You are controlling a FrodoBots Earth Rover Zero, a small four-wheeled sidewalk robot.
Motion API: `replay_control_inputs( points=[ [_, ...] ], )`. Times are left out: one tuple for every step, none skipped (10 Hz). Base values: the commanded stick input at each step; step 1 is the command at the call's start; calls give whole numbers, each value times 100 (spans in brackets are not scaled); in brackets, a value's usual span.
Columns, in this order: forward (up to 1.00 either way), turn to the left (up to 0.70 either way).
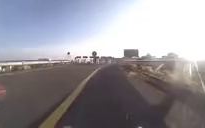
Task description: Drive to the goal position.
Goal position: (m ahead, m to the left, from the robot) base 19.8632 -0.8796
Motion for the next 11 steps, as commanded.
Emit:
replay_control_inputs(
  points=[
    [50, 0],
    [50, 0],
    [50, 0],
    [50, 0],
    [50, 0],
    [50, 0],
    [50, 0],
    [50, 0],
    [50, 0],
    [50, 0],
    [50, 0]
  ],
)
